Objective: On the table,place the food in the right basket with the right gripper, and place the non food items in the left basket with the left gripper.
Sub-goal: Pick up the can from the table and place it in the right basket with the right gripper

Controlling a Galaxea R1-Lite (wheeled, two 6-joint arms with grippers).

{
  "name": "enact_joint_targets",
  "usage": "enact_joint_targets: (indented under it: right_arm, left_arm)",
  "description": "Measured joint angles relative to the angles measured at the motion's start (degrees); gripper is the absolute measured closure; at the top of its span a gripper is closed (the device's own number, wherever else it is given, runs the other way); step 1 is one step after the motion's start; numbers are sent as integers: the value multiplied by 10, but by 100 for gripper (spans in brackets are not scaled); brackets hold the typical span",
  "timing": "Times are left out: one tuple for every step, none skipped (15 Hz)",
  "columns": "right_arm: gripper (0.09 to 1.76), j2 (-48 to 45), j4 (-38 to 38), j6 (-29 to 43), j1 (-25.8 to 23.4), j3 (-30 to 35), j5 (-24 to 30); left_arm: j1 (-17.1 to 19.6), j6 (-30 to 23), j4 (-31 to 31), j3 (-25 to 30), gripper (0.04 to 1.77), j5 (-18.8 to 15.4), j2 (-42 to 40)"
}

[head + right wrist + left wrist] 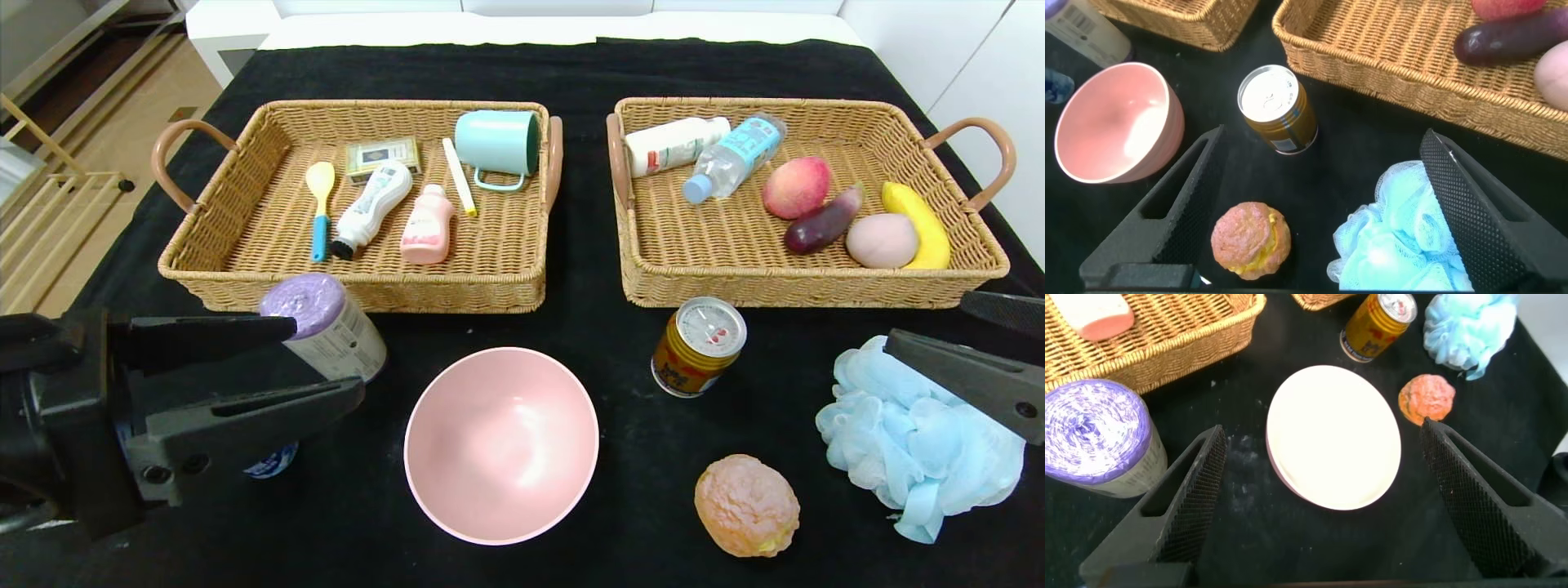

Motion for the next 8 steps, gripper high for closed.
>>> enact_joint_targets:
  right_arm:
    - [14, 1, 0, 0, -1, 0, 0]
    - [14, 3, 0, 0, -2, 1, -1]
    - [14, 4, 1, 0, -3, 1, 0]
    - [14, 4, 2, -1, -3, 1, 0]
    - [14, 4, 4, -2, -4, -1, -3]
    - [14, 5, 5, -2, -5, -3, -11]
    - [14, 5, 11, -3, -6, -4, -18]
    - [14, 6, 26, -3, -7, -9, -23]
  left_arm:
    - [1, 0, 0, 0, 9, 1, 2]
    - [2, 0, 0, 1, 9, 2, 3]
    - [4, 0, 0, 1, 9, 3, 2]
    - [6, 0, 0, 1, 9, 3, 2]
    - [6, 0, -1, -1, 9, 3, 2]
    - [7, 0, 0, -2, 9, 3, 3]
    - [7, 1, -1, -3, 9, 3, 3]
    - [7, 1, 0, -3, 9, 2, 2]
